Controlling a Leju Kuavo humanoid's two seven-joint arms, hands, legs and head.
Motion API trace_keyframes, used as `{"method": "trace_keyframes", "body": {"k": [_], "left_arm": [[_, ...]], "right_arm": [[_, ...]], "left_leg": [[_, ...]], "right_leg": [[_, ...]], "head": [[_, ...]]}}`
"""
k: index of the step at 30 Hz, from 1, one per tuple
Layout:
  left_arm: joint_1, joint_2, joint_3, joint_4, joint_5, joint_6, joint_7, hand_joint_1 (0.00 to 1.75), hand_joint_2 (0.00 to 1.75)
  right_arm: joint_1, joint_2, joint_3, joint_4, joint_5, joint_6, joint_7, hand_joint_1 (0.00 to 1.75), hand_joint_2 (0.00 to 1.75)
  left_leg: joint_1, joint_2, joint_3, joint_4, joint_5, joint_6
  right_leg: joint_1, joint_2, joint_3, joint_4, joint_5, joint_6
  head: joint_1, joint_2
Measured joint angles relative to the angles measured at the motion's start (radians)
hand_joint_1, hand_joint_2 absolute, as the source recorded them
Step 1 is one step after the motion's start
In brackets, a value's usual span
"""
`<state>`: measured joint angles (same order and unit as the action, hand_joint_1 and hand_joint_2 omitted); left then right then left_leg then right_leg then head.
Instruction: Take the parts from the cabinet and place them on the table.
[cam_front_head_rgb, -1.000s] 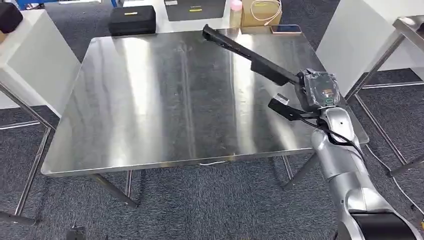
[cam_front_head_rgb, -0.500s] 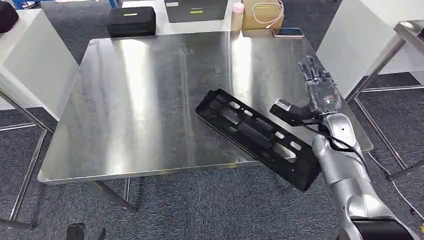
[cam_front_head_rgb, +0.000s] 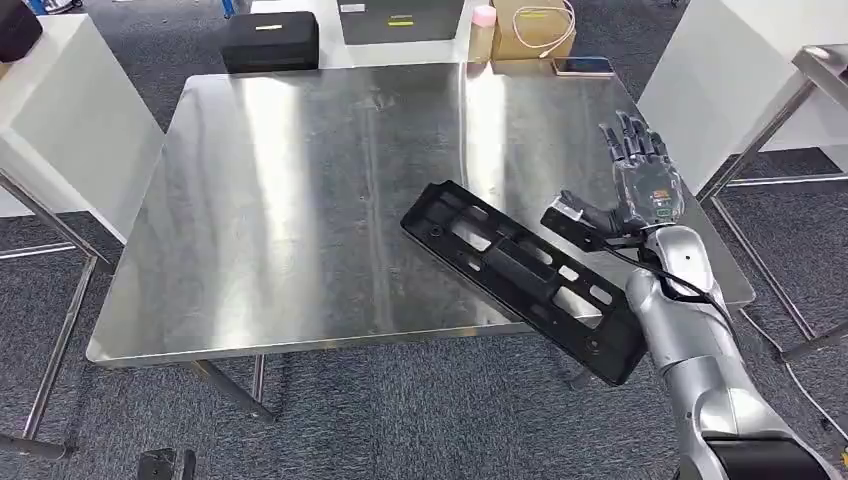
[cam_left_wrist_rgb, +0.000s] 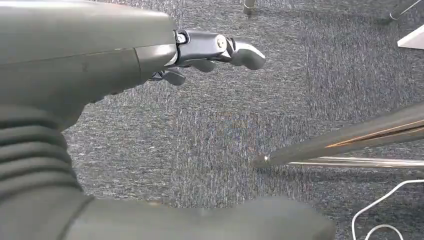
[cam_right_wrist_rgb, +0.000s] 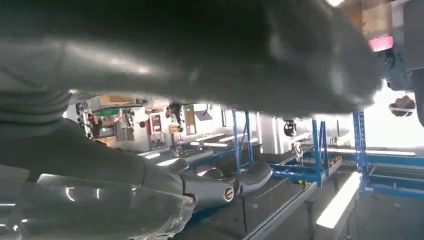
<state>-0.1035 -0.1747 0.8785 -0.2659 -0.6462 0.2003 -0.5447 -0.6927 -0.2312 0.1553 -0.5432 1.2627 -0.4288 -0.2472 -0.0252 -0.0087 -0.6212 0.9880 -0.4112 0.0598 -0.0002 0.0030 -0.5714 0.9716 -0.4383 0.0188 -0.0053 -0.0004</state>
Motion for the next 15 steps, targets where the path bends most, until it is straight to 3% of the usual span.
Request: {"method": "trace_keyframes", "body": {"k": [2,6,11,15], "left_arm": [[0.001,0.000,0.000,0.003,0.002,-0.002,0.002,0.00,0.00],[0.002,0.000,0.000,0.008,0.009,0.001,0.007,0.00,0.00],[0.004,0.000,0.000,0.015,0.015,-0.002,0.011,0.00,0.00],[0.009,-0.001,0.000,0.017,0.018,-0.002,0.012,0.00,0.00]], "right_arm": [[-0.002,0.000,0.000,0.000,0.009,-0.001,0.007,0.00,0.00],[-0.017,-0.004,0.002,0.008,0.061,-0.029,0.086,0.00,0.00],[-0.045,-0.044,-0.021,0.034,0.089,-0.116,0.251,0.00,0.00],[-0.059,-0.085,-0.059,0.061,0.084,-0.144,0.255,0.00,0.00]], "left_leg": [[0.000,0.000,0.000,0.000,0.000,0.000],[0.000,0.000,0.000,0.000,0.000,0.000],[0.000,-0.002,0.000,0.000,0.000,0.001],[0.000,0.000,0.000,0.000,0.000,0.001]], "right_leg": [[0.000,0.000,0.000,0.000,0.000,0.000],[0.000,0.000,0.000,0.000,0.000,0.000],[0.000,-0.003,-0.001,0.000,0.000,0.000],[0.000,-0.003,-0.001,0.000,0.000,0.000]], "head": [[0.000,0.000],[0.000,0.000],[0.000,0.000],[0.000,0.000]]}}
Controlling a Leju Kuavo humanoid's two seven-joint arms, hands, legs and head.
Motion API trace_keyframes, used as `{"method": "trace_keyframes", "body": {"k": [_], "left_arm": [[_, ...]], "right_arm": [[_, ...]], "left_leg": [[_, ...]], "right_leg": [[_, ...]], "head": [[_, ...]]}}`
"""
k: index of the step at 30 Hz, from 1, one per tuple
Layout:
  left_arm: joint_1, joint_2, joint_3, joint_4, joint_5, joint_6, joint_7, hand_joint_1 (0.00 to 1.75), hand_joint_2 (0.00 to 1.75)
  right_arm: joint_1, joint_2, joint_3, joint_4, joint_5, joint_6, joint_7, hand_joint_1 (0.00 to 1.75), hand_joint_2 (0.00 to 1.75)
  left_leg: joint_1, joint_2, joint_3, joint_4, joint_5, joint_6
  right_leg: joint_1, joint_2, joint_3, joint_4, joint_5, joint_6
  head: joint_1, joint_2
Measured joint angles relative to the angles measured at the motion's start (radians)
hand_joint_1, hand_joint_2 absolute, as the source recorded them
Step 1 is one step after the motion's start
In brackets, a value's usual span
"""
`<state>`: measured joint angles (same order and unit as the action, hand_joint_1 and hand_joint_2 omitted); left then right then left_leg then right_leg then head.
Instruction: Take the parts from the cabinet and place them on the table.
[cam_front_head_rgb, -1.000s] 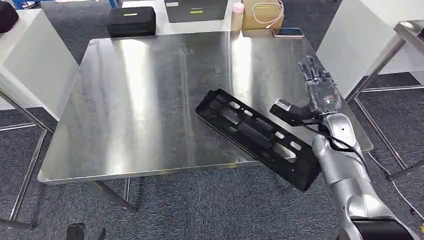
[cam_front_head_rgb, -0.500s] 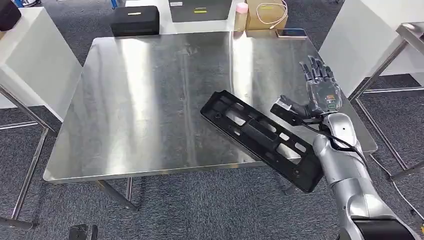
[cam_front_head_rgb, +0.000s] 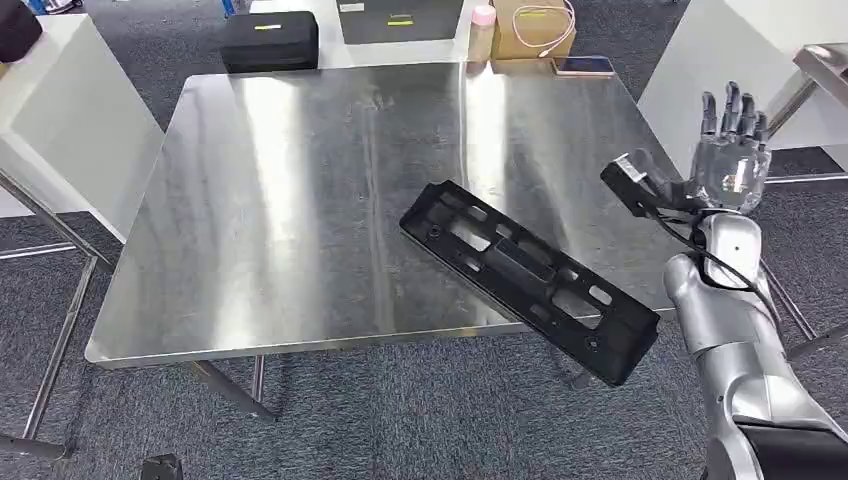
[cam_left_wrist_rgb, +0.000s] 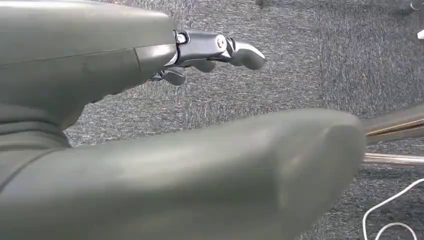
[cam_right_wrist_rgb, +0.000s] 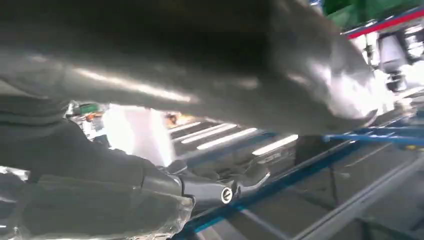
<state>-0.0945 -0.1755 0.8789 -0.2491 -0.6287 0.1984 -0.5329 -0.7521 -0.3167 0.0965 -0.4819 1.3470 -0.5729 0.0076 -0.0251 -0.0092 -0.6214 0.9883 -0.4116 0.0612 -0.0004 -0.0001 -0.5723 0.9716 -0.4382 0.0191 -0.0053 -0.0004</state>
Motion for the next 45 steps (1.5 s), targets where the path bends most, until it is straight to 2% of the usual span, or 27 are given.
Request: {"method": "trace_keyframes", "body": {"k": [1,3,4,6,7,8,11,12,15,17,18,20,22,25,27,29,31,33,36,39,41,42,44,45], "left_arm": [[0.000,0.000,0.000,0.000,0.000,0.000,0.000,0.00,0.00],[-0.001,0.000,0.000,0.000,0.002,-0.002,0.008,0.00,0.00],[-0.001,0.000,0.000,0.001,0.002,-0.006,0.012,0.00,0.00],[0.004,0.000,0.000,0.005,0.005,-0.011,0.024,0.00,0.00],[0.007,0.000,0.000,0.006,0.007,-0.016,0.032,0.00,0.00],[0.009,0.000,0.000,0.008,0.010,-0.019,0.037,0.00,0.00],[0.011,0.000,0.000,0.010,0.013,-0.031,0.050,0.00,0.00],[0.011,0.000,0.000,0.010,0.014,-0.033,0.052,0.00,0.00],[0.011,0.001,0.002,0.012,0.022,-0.047,0.057,0.00,0.00],[0.011,0.001,0.003,0.014,0.026,-0.049,0.060,0.00,0.00],[0.010,0.001,0.003,0.014,0.030,-0.049,0.060,0.00,0.00],[0.010,0.001,0.004,0.014,0.031,-0.049,0.060,0.00,0.00],[0.010,0.000,0.004,0.015,0.032,-0.050,0.061,0.00,0.00],[0.009,0.000,0.005,0.015,0.035,-0.051,0.063,0.00,0.00],[0.008,0.000,0.005,0.016,0.036,-0.051,0.068,0.00,0.00],[0.007,0.000,0.005,0.018,0.038,-0.052,0.082,0.00,0.00],[0.008,0.000,0.006,0.024,0.034,-0.055,0.102,0.00,0.00],[0.008,0.000,0.008,0.031,0.046,-0.047,0.121,0.00,0.00],[0.012,0.000,-0.040,0.031,0.144,-0.026,0.151,0.00,0.00],[0.012,-0.003,-0.085,0.034,0.140,-0.008,0.148,0.00,0.00],[0.011,-0.008,-0.109,0.039,0.121,0.005,0.147,0.00,0.00],[0.010,-0.008,-0.117,0.039,0.116,0.008,0.147,0.00,0.00],[0.010,-0.009,-0.129,0.039,0.109,0.011,0.148,0.00,0.00],[0.010,-0.010,-0.135,0.039,0.104,0.012,0.149,0.00,0.00]], "right_arm": [[0.000,-0.005,-0.004,0.005,0.004,-0.005,0.013,0.00,0.00],[0.004,-0.029,-0.023,0.018,0.023,-0.060,0.105,0.00,0.00],[0.012,-0.045,-0.040,0.020,0.023,-0.088,0.150,0.00,0.00],[0.051,-0.091,-0.110,0.001,0.039,-0.113,0.213,0.00,0.00],[0.090,-0.115,-0.180,-0.024,0.044,-0.118,0.219,0.00,0.00],[0.129,-0.129,-0.255,-0.047,0.045,-0.119,0.205,0.00,0.00],[0.238,-0.146,-0.511,-0.095,0.068,-0.120,0.135,0.00,0.00],[0.284,-0.145,-0.603,-0.119,0.079,-0.120,0.099,0.00,0.00],[0.387,-0.111,-0.888,-0.205,0.097,-0.121,-0.011,0.00,0.00],[0.428,-0.072,-1.065,-0.255,0.110,-0.122,-0.124,0.00,0.00],[0.438,-0.054,-1.144,-0.273,0.110,-0.122,-0.159,0.00,0.00],[0.460,-0.028,-1.262,-0.298,0.113,-0.122,-0.190,0.00,0.00],[0.470,-0.007,-1.340,-0.318,0.114,-0.122,-0.194,0.00,0.00],[0.475,0.019,-1.411,-0.331,0.137,-0.123,-0.199,0.00,0.00],[0.479,0.041,-1.445,-0.340,0.117,-0.123,-0.237,0.00,0.00],[0.484,0.078,-1.505,-0.350,0.079,-0.123,-0.284,0.00,0.00],[0.492,0.130,-1.553,-0.349,0.032,-0.123,-0.292,0.00,0.00],[0.512,0.183,-1.566,-0.340,0.021,-0.123,-0.248,0.00,0.00],[0.518,0.245,-1.597,-0.317,0.045,-0.123,-0.227,0.00,0.00],[0.532,0.292,-1.610,-0.256,0.084,-0.123,-0.133,0.00,0.00],[0.559,0.342,-1.608,-0.213,0.085,-0.122,-0.045,0.00,0.00],[0.576,0.364,-1.596,-0.197,0.073,-0.122,-0.009,0.00,0.00],[0.605,0.397,-1.562,-0.153,0.098,-0.123,0.046,0.00,0.00],[0.609,0.406,-1.550,-0.139,0.118,-0.123,0.052,0.00,0.00]], "left_leg": [[0.000,0.001,0.001,0.000,0.000,0.001],[0.000,0.001,0.002,0.000,-0.001,0.002],[0.000,-0.002,0.002,0.001,0.000,0.003],[0.001,-0.013,0.002,0.001,0.000,0.003],[0.001,-0.017,0.002,0.001,-0.001,0.003],[0.000,-0.021,0.001,0.001,-0.001,0.003],[0.000,-0.025,0.000,0.001,-0.002,0.005],[-0.001,-0.025,0.000,0.001,-0.003,0.007],[-0.002,-0.027,0.000,0.000,-0.006,0.009],[-0.002,-0.024,0.002,0.000,-0.008,0.008],[-0.001,-0.022,0.003,0.000,-0.009,0.008],[-0.001,-0.021,0.003,0.000,-0.009,0.008],[-0.001,-0.017,0.004,0.000,-0.009,0.008],[-0.001,-0.011,0.008,0.000,-0.010,0.006],[-0.001,-0.010,0.011,0.000,-0.011,0.004],[-0.001,-0.009,0.013,0.000,-0.012,0.005],[0.000,-0.009,0.013,0.000,-0.012,0.004],[-0.001,-0.009,0.013,0.000,-0.012,0.004],[0.000,-0.004,0.015,-0.001,-0.014,0.003],[0.001,-0.004,0.016,-0.001,-0.014,0.002],[0.000,-0.004,0.016,0.000,-0.014,0.002],[-0.005,-0.005,0.014,0.004,-0.022,0.011],[-0.005,-0.005,0.015,0.004,-0.024,0.015],[-0.005,-0.005,0.017,0.002,-0.021,0.017]], "right_leg": [[0.000,0.001,-0.001,0.000,0.000,0.000],[-0.004,0.000,-0.002,-0.001,0.000,0.000],[-0.004,-0.003,-0.001,-0.001,-0.002,0.003],[-0.004,-0.012,0.002,-0.001,-0.005,0.006],[-0.004,-0.017,0.003,-0.001,-0.005,0.006],[-0.004,-0.020,0.004,-0.001,-0.007,0.009],[-0.005,-0.023,0.005,-0.001,-0.008,0.010],[-0.006,-0.023,0.005,-0.001,-0.010,0.013],[-0.006,-0.023,0.006,-0.001,-0.012,0.016],[-0.006,-0.020,0.006,-0.001,-0.012,0.016],[-0.006,-0.018,0.006,-0.001,-0.012,0.016],[-0.006,-0.018,0.006,-0.001,-0.013,0.015],[-0.006,-0.015,0.006,-0.001,-0.013,0.015],[-0.005,-0.008,0.008,-0.001,-0.012,0.015],[-0.006,-0.006,0.009,-0.001,-0.013,0.015],[-0.006,-0.007,0.012,-0.001,-0.013,0.014],[-0.005,-0.007,0.013,-0.001,-0.014,0.014],[-0.005,-0.007,0.013,-0.001,-0.014,0.014],[-0.005,-0.001,0.013,-0.001,-0.014,0.013],[-0.005,-0.002,0.013,-0.001,-0.015,0.012],[-0.005,-0.002,0.013,-0.001,-0.015,0.012],[-0.015,-0.003,0.016,-0.005,-0.015,0.014],[-0.018,-0.002,0.018,-0.005,-0.017,0.017],[-0.018,-0.001,0.019,-0.006,-0.014,0.019]], "head": [[0.000,0.000],[-0.001,0.000],[0.000,0.000],[0.000,0.000],[0.000,0.000],[0.000,0.000],[0.000,0.000],[0.000,0.000],[-0.001,0.000],[-0.001,0.000],[0.000,0.000],[0.000,0.000],[0.000,0.000],[0.000,0.000],[-0.001,0.000],[0.000,0.000],[0.000,0.000],[0.000,0.000],[0.000,0.000],[0.000,0.000],[0.000,0.000],[-0.001,0.000],[0.000,0.000],[-0.002,0.000]]}}
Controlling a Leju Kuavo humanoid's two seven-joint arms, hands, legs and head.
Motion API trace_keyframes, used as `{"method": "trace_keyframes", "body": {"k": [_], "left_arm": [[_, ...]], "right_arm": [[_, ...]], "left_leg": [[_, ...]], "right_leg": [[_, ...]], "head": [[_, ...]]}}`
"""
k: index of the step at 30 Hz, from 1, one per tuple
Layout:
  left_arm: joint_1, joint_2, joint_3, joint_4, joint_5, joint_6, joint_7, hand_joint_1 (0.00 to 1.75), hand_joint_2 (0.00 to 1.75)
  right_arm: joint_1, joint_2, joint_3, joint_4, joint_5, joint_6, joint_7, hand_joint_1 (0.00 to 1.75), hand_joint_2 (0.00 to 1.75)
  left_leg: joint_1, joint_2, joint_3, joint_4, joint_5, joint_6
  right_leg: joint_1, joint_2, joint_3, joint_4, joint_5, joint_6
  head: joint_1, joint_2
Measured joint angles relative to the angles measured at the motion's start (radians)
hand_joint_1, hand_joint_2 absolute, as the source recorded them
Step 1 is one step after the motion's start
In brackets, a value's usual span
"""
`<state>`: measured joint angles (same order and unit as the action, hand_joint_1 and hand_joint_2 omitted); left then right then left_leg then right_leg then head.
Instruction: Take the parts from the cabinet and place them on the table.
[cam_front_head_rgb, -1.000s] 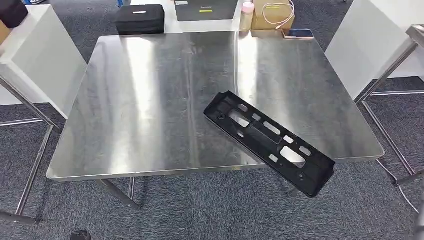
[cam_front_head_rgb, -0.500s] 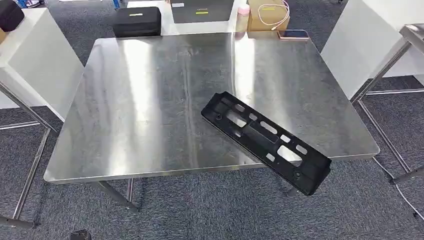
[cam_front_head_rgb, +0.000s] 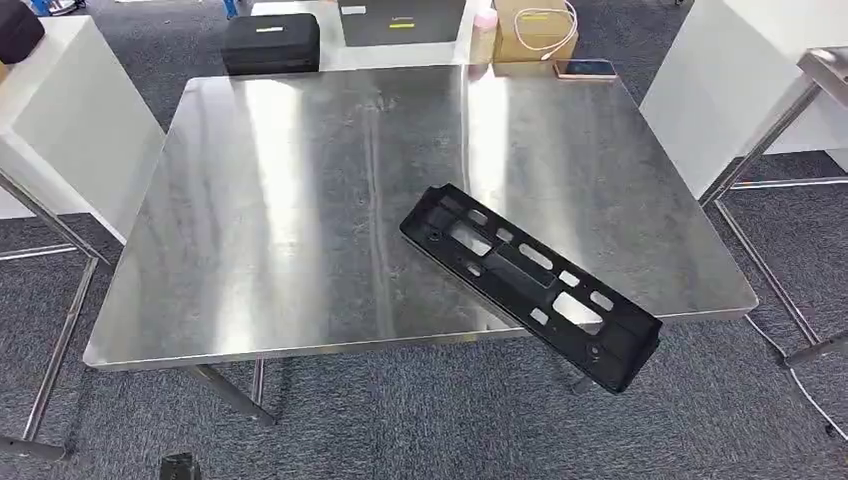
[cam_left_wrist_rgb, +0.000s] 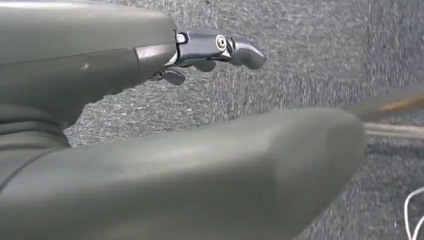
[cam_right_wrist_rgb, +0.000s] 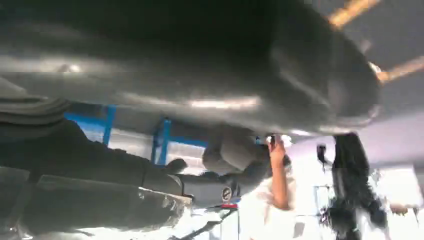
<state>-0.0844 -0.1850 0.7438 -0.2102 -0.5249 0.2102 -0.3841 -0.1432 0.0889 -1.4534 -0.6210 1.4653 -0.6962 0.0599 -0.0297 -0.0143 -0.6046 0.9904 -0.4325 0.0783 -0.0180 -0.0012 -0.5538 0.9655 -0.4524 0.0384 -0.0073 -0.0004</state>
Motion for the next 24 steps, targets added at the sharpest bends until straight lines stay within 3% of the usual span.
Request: {"method": "trace_keyframes", "body": {"k": [1,2,4,5,6,7,8,10,11,12,13,14,15,16,17,18,20,21,22,23,24], "left_arm": [[-0.003,-0.002,-0.008,0.000,-0.008,0.000,0.002,0.00,0.00],[-0.006,-0.004,-0.016,0.000,-0.014,0.000,0.004,0.00,0.00],[-0.014,-0.005,-0.025,0.000,-0.032,-0.001,0.012,0.00,0.00],[-0.016,-0.005,-0.032,0.000,-0.037,-0.003,0.016,0.00,0.00],[-0.015,-0.005,-0.037,0.001,-0.040,-0.004,0.017,0.00,0.00],[-0.016,-0.005,-0.042,0.001,-0.040,-0.005,0.017,0.00,0.00],[-0.016,-0.006,-0.045,0.001,-0.040,-0.005,0.018,0.00,0.00],[-0.017,-0.007,-0.047,0.001,-0.040,-0.005,0.019,0.00,0.00],[-0.019,-0.007,-0.047,0.001,-0.040,-0.005,0.019,0.00,0.00],[-0.020,-0.006,-0.047,0.001,-0.040,-0.005,0.019,0.00,0.00],[-0.021,-0.006,-0.048,0.001,-0.041,-0.005,0.019,0.00,0.00],[-0.020,-0.006,-0.048,0.001,-0.041,-0.005,0.019,0.00,0.00],[-0.019,-0.006,-0.048,0.001,-0.041,-0.004,0.019,0.00,0.00],[-0.018,-0.006,-0.048,0.002,-0.040,-0.004,0.020,0.00,0.00],[-0.019,-0.005,-0.048,0.002,-0.041,-0.004,0.021,0.00,0.00],[-0.019,-0.006,-0.050,0.002,-0.041,-0.003,0.021,0.00,0.00],[-0.021,-0.006,-0.059,0.002,-0.046,-0.006,0.021,0.00,0.00],[-0.021,-0.005,-0.063,0.002,-0.050,-0.008,0.021,0.00,0.00],[-0.021,-0.006,-0.066,0.002,-0.052,-0.010,0.021,0.00,0.00],[-0.022,-0.006,-0.067,0.002,-0.052,-0.010,0.021,0.00,0.00],[-0.023,-0.006,-0.070,0.001,-0.051,-0.010,0.021,0.00,0.00]], "right_arm": [[0.000,0.010,0.006,0.013,0.010,0.000,0.005,0.00,0.00],[0.001,0.016,0.006,0.023,0.014,0.000,0.006,0.00,0.00],[0.004,0.026,0.006,0.046,0.014,0.000,0.006,0.00,0.00],[0.006,0.031,0.006,0.057,0.014,0.000,0.005,0.00,0.00],[0.008,0.035,0.006,0.065,0.014,0.000,0.005,0.00,0.00],[0.010,0.039,0.006,0.073,0.014,0.000,0.005,0.00,0.00],[0.012,0.042,0.005,0.078,0.014,0.000,0.006,0.00,0.00],[0.011,0.043,0.005,0.086,0.015,0.000,0.005,0.00,0.00],[0.011,0.046,0.005,0.090,0.016,0.000,0.005,0.00,0.00],[0.011,0.048,0.005,0.096,0.016,0.000,0.006,0.00,0.00],[0.015,0.050,0.005,0.098,0.016,0.000,0.005,0.00,0.00],[0.016,0.051,0.005,0.101,0.016,0.000,0.005,0.00,0.00],[0.015,0.053,0.005,0.104,0.016,0.000,0.005,0.00,0.00],[0.015,0.056,0.005,0.106,0.016,0.000,0.005,0.00,0.00],[0.014,0.056,0.005,0.108,0.016,0.000,0.005,0.00,0.00],[0.013,0.056,0.005,0.109,0.016,0.000,0.005,0.00,0.00],[0.012,0.056,0.002,0.114,0.009,0.000,-0.006,0.00,0.00],[0.011,0.056,-0.003,0.118,0.006,0.000,-0.011,0.00,0.00],[0.011,0.056,-0.008,0.123,0.006,0.000,-0.018,0.00,0.00],[0.011,0.057,-0.013,0.128,0.007,0.000,-0.023,0.00,0.00],[0.010,0.057,-0.017,0.133,0.007,0.000,-0.025,0.00,0.00]], "left_leg": [[0.012,0.009,0.011,-0.016,0.013,0.008],[0.014,0.014,0.016,-0.019,0.015,0.010],[0.017,0.014,0.015,-0.019,0.015,0.013],[0.017,0.013,0.013,-0.019,0.015,0.012],[0.017,0.013,0.013,-0.019,0.015,0.012],[0.017,0.013,0.013,-0.018,0.016,0.012],[0.020,0.013,0.013,-0.018,0.016,0.010],[0.029,0.012,0.013,-0.013,0.015,-0.001],[0.030,0.012,0.012,-0.008,0.013,-0.011],[0.027,0.010,0.006,-0.007,0.015,-0.020],[0.024,0.008,0.008,-0.003,0.018,-0.026],[0.024,0.003,0.005,0.003,0.021,-0.028],[0.025,0.002,0.003,-0.001,0.028,-0.032],[0.027,0.003,-0.001,0.000,0.027,-0.035],[0.032,0.007,-0.007,0.011,0.003,-0.042],[0.033,0.011,-0.020,0.053,-0.044,-0.049],[0.037,0.011,-0.070,0.212,-0.143,-0.058],[0.039,0.011,-0.090,0.279,-0.171,-0.061],[0.040,0.011,-0.091,0.304,-0.175,-0.061],[0.040,0.011,-0.073,0.287,-0.159,-0.058],[0.040,0.011,-0.034,0.233,-0.128,-0.055]], "right_leg": [[0.008,0.003,0.000,0.007,-0.004,0.003],[0.004,0.001,-0.007,0.027,-0.025,0.000],[0.003,0.002,-0.066,0.166,-0.105,-0.012],[0.000,0.002,-0.104,0.251,-0.141,-0.012],[-0.003,0.002,-0.130,0.318,-0.161,-0.007],[-0.007,0.002,-0.132,0.334,-0.158,0.004],[-0.012,0.002,-0.108,0.294,-0.136,0.019],[-0.024,0.001,-0.006,0.107,-0.063,0.050],[-0.032,0.001,0.042,0.017,-0.046,0.060],[-0.012,0.016,0.057,0.018,-0.041,0.045],[-0.014,0.017,0.048,0.017,-0.035,0.038],[-0.019,0.017,0.045,0.015,-0.035,0.038],[-0.014,0.016,0.042,0.020,-0.034,0.037],[-0.023,0.014,0.040,0.018,-0.030,0.029],[-0.026,0.011,0.037,0.014,-0.025,0.018],[-0.024,0.010,0.031,0.014,-0.021,0.004],[-0.018,0.005,0.022,0.015,-0.014,-0.012],[-0.015,0.003,0.016,0.015,-0.012,-0.015],[-0.012,0.001,0.012,0.016,-0.008,-0.021],[-0.011,0.001,0.008,0.016,-0.007,-0.021],[-0.010,0.000,0.005,0.018,-0.005,-0.023]], "head": [[0.002,0.000],[0.002,0.000],[0.008,0.000],[0.008,0.000],[0.008,0.000],[0.007,0.000],[0.008,0.000],[0.008,0.000],[0.010,0.000],[0.011,0.000],[0.009,0.000],[0.009,0.000],[0.003,0.000],[0.003,0.000],[0.003,0.000],[0.001,0.000],[0.000,0.000],[0.000,0.000],[-0.001,0.000],[0.000,0.000],[0.000,0.000]]}}
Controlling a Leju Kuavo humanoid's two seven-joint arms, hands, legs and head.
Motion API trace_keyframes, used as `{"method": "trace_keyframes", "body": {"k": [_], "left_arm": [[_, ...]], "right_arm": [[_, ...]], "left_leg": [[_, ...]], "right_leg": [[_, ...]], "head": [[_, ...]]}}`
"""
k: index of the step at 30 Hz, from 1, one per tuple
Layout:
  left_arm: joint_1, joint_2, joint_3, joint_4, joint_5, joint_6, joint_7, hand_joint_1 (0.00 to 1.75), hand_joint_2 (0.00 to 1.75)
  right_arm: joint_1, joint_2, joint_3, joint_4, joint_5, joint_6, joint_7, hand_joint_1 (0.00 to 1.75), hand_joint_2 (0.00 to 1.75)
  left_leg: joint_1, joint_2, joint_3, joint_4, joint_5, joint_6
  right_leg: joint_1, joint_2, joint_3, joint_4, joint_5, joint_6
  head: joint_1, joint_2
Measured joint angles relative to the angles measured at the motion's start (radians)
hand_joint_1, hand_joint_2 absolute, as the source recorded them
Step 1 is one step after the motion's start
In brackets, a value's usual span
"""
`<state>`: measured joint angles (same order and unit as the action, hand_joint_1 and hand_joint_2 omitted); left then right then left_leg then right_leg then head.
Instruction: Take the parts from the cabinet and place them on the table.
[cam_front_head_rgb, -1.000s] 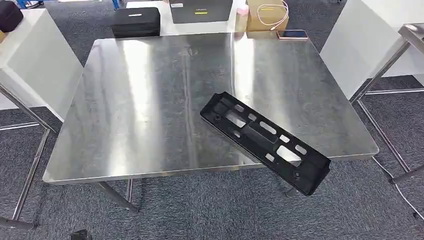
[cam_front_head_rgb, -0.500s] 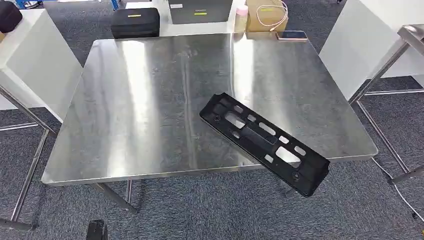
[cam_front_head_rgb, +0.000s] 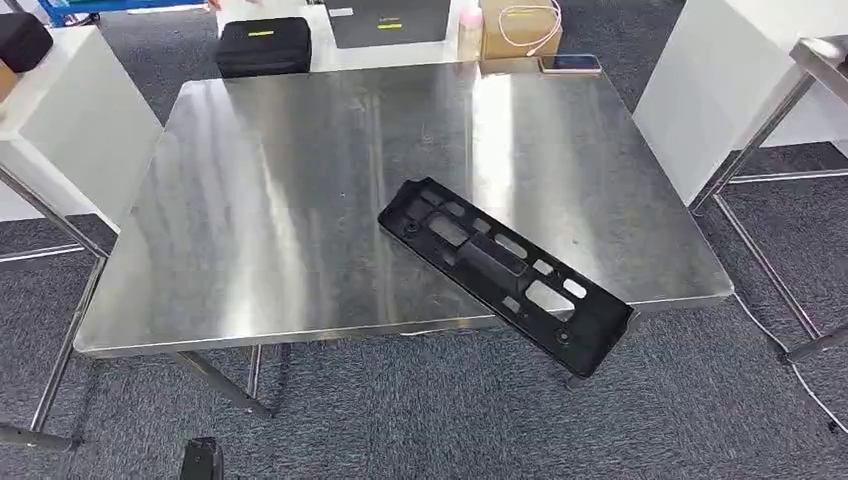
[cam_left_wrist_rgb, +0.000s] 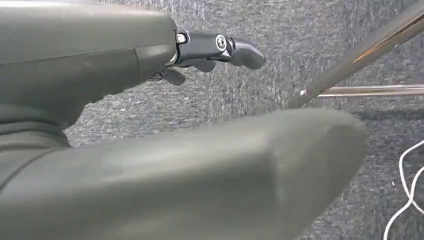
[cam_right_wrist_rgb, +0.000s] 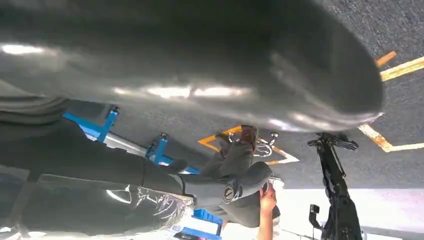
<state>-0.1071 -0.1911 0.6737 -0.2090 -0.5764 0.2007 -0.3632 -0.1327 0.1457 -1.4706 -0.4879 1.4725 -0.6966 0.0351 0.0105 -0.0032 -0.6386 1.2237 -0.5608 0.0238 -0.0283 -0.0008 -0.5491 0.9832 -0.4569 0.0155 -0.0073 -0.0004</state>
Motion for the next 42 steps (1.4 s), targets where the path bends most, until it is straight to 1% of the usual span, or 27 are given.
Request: {"method": "trace_keyframes", "body": {"k": [2,3,7,8,9,11,12,13,15,17,18,19,22,23,25,27,28,29,30,32,33,34,36,38,40,41,42], "left_arm": [[-0.006,0.000,-0.003,0.000,0.002,0.007,0.000,0.00,0.00],[-0.012,0.000,-0.004,0.000,0.003,0.011,-0.001,0.00,0.00],[-0.015,0.000,-0.010,0.000,0.013,0.022,-0.010,0.00,0.00],[-0.017,-0.003,-0.011,0.000,0.013,0.021,-0.011,0.00,0.00],[-0.020,-0.003,-0.013,0.000,0.013,0.022,-0.013,0.00,0.00],[-0.021,-0.002,-0.017,0.000,0.013,0.022,-0.015,0.00,0.00],[-0.021,-0.002,-0.019,0.000,0.013,0.022,-0.015,0.00,0.00],[-0.021,-0.003,-0.021,0.000,0.013,0.021,-0.015,0.00,0.00],[-0.021,-0.003,-0.027,0.000,0.014,0.021,-0.015,0.00,0.00],[-0.022,-0.003,-0.031,0.000,0.014,0.020,-0.015,0.00,0.00],[-0.024,-0.002,-0.034,0.000,0.014,0.020,-0.015,0.00,0.00],[-0.025,-0.002,-0.036,0.000,0.014,0.020,-0.015,0.00,0.00],[-0.027,-0.002,-0.044,0.000,0.014,0.020,-0.015,0.00,0.00],[-0.026,0.000,-0.044,0.000,0.014,0.020,-0.015,0.00,0.00],[-0.025,0.000,-0.044,0.000,0.014,0.021,-0.014,0.00,0.00],[-0.026,0.000,-0.045,0.000,0.014,0.021,-0.015,0.00,0.00],[-0.026,0.000,-0.045,0.000,0.014,0.020,-0.015,0.00,0.00],[-0.026,0.000,-0.045,0.000,0.014,0.020,-0.014,0.00,0.00],[-0.026,0.000,-0.045,0.000,0.014,0.021,-0.015,0.00,0.00],[-0.027,0.000,-0.045,0.000,0.014,0.020,-0.015,0.00,0.00],[-0.029,0.001,-0.045,0.000,0.014,0.020,-0.015,0.00,0.00],[-0.032,0.001,-0.045,-0.001,0.014,0.020,-0.015,0.00,0.00],[-0.033,0.001,-0.046,-0.001,0.014,0.021,-0.015,0.00,0.00],[-0.033,0.000,-0.045,-0.001,0.014,0.020,-0.015,0.00,0.00],[-0.036,-0.001,-0.047,-0.001,0.013,0.018,-0.015,0.00,0.00],[-0.035,-0.001,-0.047,-0.001,0.013,0.018,-0.013,0.00,0.00],[-0.035,-0.001,-0.048,-0.001,0.011,0.018,-0.012,0.00,0.00]], "right_arm": [[-0.003,0.000,-0.006,0.015,0.003,0.000,-0.007,0.00,0.00],[-0.004,0.002,-0.007,0.022,0.006,0.000,-0.008,0.00,0.00],[-0.011,0.005,-0.011,0.048,0.014,0.000,-0.001,0.00,0.00],[-0.013,0.005,-0.012,0.056,0.017,0.000,0.007,0.00,0.00],[-0.012,0.005,-0.011,0.062,0.019,0.000,0.009,0.00,0.00],[-0.012,0.001,-0.014,0.080,0.032,0.000,0.008,0.00,0.00],[-0.012,0.000,-0.015,0.098,0.039,0.010,0.013,0.00,0.00],[-0.012,-0.007,-0.015,0.121,0.045,0.036,0.026,0.00,0.00],[-0.012,-0.016,-0.015,0.166,0.051,0.115,0.047,0.00,0.00],[-0.014,-0.019,-0.015,0.191,0.053,0.130,0.047,0.00,0.00],[-0.017,-0.021,-0.015,0.203,0.053,0.133,0.048,0.00,0.00],[-0.019,-0.024,-0.015,0.211,0.053,0.135,0.047,0.00,0.00],[-0.017,-0.027,-0.015,0.232,0.053,0.136,0.048,0.00,0.00],[-0.016,-0.026,-0.015,0.239,0.052,0.137,0.048,0.00,0.00],[-0.018,-0.029,-0.014,0.247,0.052,0.137,0.048,0.00,0.00],[-0.016,-0.029,-0.015,0.253,0.052,0.137,0.048,0.00,0.00],[-0.016,-0.029,-0.014,0.256,0.053,0.137,0.048,0.00,0.00],[-0.016,-0.031,-0.014,0.258,0.053,0.137,0.048,0.00,0.00],[-0.016,-0.032,-0.014,0.260,0.053,0.137,0.049,0.00,0.00],[-0.016,-0.032,-0.014,0.264,0.053,0.137,0.048,0.00,0.00],[-0.017,-0.032,-0.014,0.266,0.053,0.137,0.048,0.00,0.00],[-0.016,-0.031,-0.014,0.268,0.053,0.137,0.048,0.00,0.00],[-0.017,-0.032,-0.014,0.270,0.053,0.138,0.048,0.00,0.00],[-0.015,-0.032,-0.014,0.272,0.053,0.138,0.048,0.00,0.00],[-0.015,-0.034,-0.014,0.275,0.053,0.190,0.040,0.00,0.00],[-0.014,-0.036,-0.014,0.278,0.053,0.232,0.034,0.00,0.00],[-0.014,-0.037,-0.014,0.280,0.053,0.269,0.024,0.00,0.00]], "left_leg": [[-0.001,-0.001,0.124,-0.186,0.068,0.012],[-0.004,-0.003,0.151,-0.232,0.047,0.016],[-0.019,-0.003,0.143,-0.246,0.066,0.031],[-0.006,0.003,0.141,-0.262,0.084,0.041],[-0.011,0.003,0.128,-0.262,0.091,0.045],[-0.014,0.004,0.104,-0.261,0.109,0.052],[-0.017,0.006,0.090,-0.261,0.119,0.054],[-0.018,0.007,0.079,-0.260,0.128,0.054],[-0.020,0.008,0.058,-0.260,0.145,0.052],[-0.021,0.007,0.040,-0.258,0.162,0.045],[-0.025,0.006,0.033,-0.254,0.169,0.039],[-0.028,0.006,0.027,-0.249,0.177,0.034],[-0.027,0.005,0.023,-0.249,0.198,0.023],[-0.024,0.002,0.015,-0.243,0.195,0.017],[-0.017,0.000,-0.014,-0.166,0.076,0.002],[-0.009,0.000,-0.052,-0.006,-0.036,-0.009],[-0.006,0.000,-0.062,0.058,-0.055,-0.012],[-0.003,0.001,-0.055,0.088,-0.040,-0.014],[0.000,0.001,-0.026,0.070,-0.006,-0.014],[0.002,0.001,0.090,-0.080,0.057,-0.008],[0.002,-0.001,0.158,-0.171,0.052,-0.001],[-0.003,-0.001,0.201,-0.241,0.022,0.003],[-0.009,-0.001,0.196,-0.255,0.023,0.010],[-0.016,0.001,0.176,-0.263,0.047,0.027],[-0.009,0.008,0.149,-0.268,0.074,0.046],[-0.010,0.010,0.135,-0.268,0.085,0.052],[-0.011,0.012,0.120,-0.268,0.099,0.053]], "right_leg": [[0.002,0.001,-0.001,0.001,0.005,0.001],[0.005,0.001,-0.005,0.001,0.010,0.008],[0.003,0.001,-0.011,-0.007,0.032,0.041],[0.009,0.000,-0.015,0.009,0.016,0.041],[0.009,0.001,-0.041,0.034,-0.015,0.032],[0.008,0.001,-0.085,0.172,-0.115,0.012],[0.008,0.001,-0.109,0.258,-0.154,0.013],[0.008,0.001,-0.117,0.308,-0.164,0.021],[0.008,0.001,-0.068,0.276,-0.121,0.044],[0.007,0.001,0.050,0.104,-0.064,0.058],[0.005,0.001,0.116,-0.001,-0.075,0.051],[0.017,0.004,0.147,-0.056,-0.085,0.039],[0.019,0.003,0.119,-0.040,-0.072,0.020],[-0.003,-0.001,0.107,-0.043,-0.061,0.004],[0.002,-0.005,0.081,-0.041,-0.038,-0.024],[0.005,-0.007,0.060,-0.038,-0.015,-0.025],[0.006,-0.007,0.044,-0.034,-0.004,-0.023],[0.006,-0.007,0.026,-0.028,0.005,-0.020],[0.006,-0.007,0.009,-0.021,0.012,-0.018],[0.006,-0.007,-0.018,-0.005,0.021,-0.010],[0.005,-0.006,-0.024,0.002,0.025,-0.005],[0.012,-0.006,-0.029,0.004,0.032,0.000],[0.009,-0.009,-0.033,0.000,0.050,0.018],[0.014,-0.009,-0.040,-0.009,0.071,0.035],[0.014,-0.006,-0.066,0.051,-0.009,0.018],[0.011,-0.004,-0.092,0.116,-0.073,0.006],[0.010,-0.003,-0.111,0.198,-0.126,0.003]], "head": [[-0.001,0.000],[0.000,0.000],[0.000,0.000],[0.001,0.000],[-0.001,0.000],[0.014,0.000],[0.013,0.000],[0.016,0.000],[0.017,0.000],[0.017,0.000],[0.018,0.000],[0.016,0.000],[0.011,0.000],[0.010,0.000],[0.002,0.000],[0.002,0.000],[0.001,0.000],[0.000,0.000],[0.001,0.000],[0.000,0.000],[0.000,0.000],[0.000,0.000],[0.001,0.000],[0.002,0.000],[0.004,0.000],[0.013,0.000],[0.015,0.000]]}}
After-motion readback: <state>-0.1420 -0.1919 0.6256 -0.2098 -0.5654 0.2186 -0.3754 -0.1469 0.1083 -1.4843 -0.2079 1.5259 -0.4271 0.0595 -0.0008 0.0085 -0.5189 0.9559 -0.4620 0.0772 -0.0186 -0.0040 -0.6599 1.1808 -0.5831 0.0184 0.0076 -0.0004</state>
